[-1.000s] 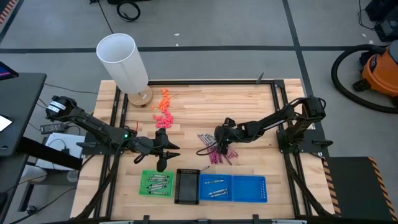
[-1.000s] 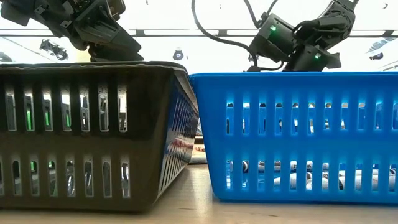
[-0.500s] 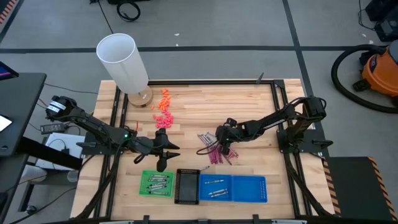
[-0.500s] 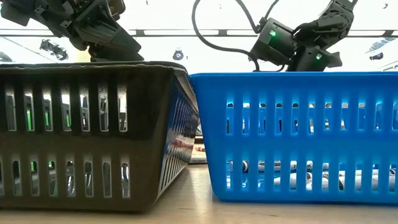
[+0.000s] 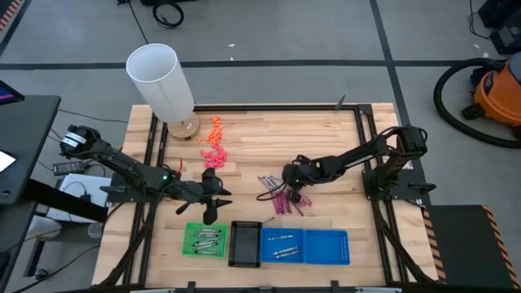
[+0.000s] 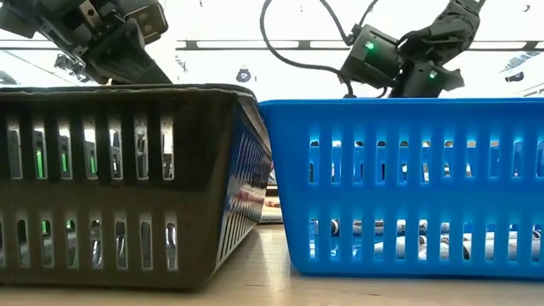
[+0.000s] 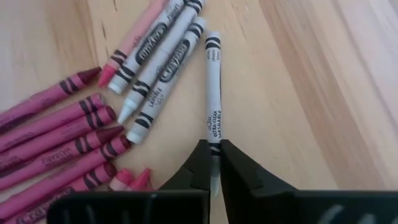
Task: Sort crayons
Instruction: Put the white crayon into the left blue bin
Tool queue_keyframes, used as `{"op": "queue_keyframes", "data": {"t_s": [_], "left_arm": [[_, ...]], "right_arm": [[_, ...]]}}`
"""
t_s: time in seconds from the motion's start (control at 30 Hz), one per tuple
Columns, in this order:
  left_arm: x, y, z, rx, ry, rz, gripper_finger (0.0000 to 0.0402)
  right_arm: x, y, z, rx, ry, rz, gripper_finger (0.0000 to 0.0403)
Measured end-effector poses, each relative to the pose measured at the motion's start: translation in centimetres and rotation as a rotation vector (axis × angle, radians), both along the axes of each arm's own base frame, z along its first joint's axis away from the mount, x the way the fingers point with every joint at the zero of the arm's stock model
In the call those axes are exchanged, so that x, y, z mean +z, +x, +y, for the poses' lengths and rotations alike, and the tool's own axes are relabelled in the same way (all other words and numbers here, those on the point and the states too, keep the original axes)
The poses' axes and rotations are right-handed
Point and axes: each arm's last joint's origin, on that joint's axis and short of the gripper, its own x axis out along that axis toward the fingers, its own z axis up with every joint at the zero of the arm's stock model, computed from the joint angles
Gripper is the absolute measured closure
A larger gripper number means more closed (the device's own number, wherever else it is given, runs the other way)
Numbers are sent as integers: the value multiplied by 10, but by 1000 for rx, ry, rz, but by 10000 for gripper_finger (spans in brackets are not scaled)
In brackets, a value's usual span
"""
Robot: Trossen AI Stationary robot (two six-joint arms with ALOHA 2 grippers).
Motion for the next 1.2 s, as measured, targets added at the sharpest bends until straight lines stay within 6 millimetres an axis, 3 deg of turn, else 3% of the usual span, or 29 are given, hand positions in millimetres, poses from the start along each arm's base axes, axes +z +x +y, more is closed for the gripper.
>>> {"op": "queue_keyframes", "data": {"t_s": [0.33, 0.63, 0.9, 1.07, 1.2], "left_arm": [[2, 1, 1, -23, 90, -20, 256], [1, 1, 2, -37, 153, -16, 256], [1, 1, 4, -6, 242, -14, 256], [1, 1, 4, -1, 280, -14, 256], [1, 1, 4, -11, 299, -11, 256]], "right_arm": [[27, 13, 5, 79, -19, 113, 362], [55, 28, 25, 191, 22, 106, 362], [83, 38, 58, 412, 226, 54, 362], [90, 38, 81, 578, 433, 14, 362], [91, 35, 94, 594, 537, 26, 362]]}}
